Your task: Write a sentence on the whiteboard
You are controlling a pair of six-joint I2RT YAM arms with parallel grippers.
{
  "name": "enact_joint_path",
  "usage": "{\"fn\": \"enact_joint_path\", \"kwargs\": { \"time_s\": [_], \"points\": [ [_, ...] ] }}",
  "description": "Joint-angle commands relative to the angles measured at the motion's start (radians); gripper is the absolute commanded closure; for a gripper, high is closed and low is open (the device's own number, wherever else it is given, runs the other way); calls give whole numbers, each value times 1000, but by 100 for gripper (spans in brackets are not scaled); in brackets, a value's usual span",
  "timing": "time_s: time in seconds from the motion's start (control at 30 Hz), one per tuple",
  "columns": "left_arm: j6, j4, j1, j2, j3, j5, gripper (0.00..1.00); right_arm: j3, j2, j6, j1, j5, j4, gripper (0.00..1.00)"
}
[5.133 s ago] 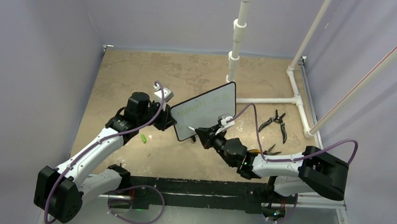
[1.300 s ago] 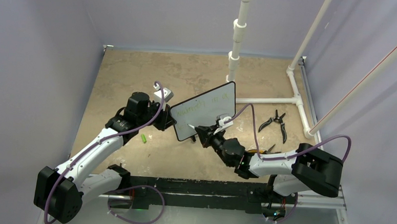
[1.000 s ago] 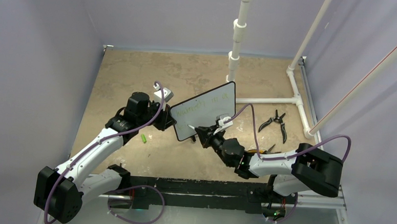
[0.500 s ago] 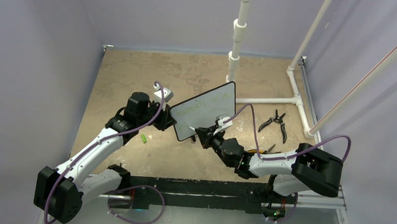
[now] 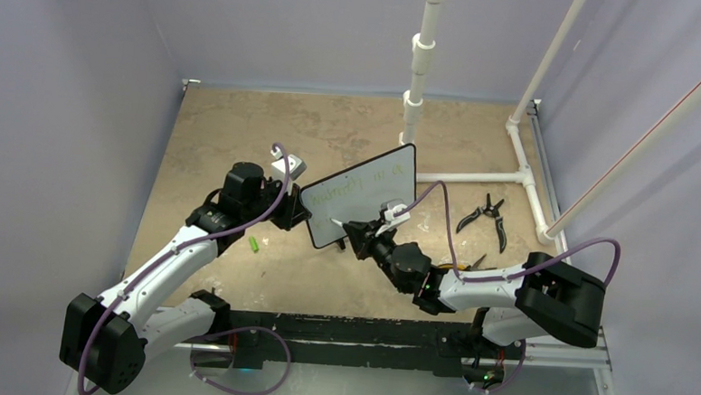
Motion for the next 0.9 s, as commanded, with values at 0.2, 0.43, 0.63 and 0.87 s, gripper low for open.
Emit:
{"fn": "enact_joint_path", "kwargs": {
  "time_s": [0.2,0.43,0.63,0.87],
  "points": [
    [17,14,1,-9,25,-3,100,37,1,-19,-4,94,69,100],
    [17,14,1,-9,25,-2,100,26,-20,3,-3,134,28,100],
    [17,14,1,-11,23,-1,100,13,-19,16,-4,140,18,100],
    [16,14,1,-14,24,-2,100,-8,-19,46,-4,123,-16,100]
  ]
}}
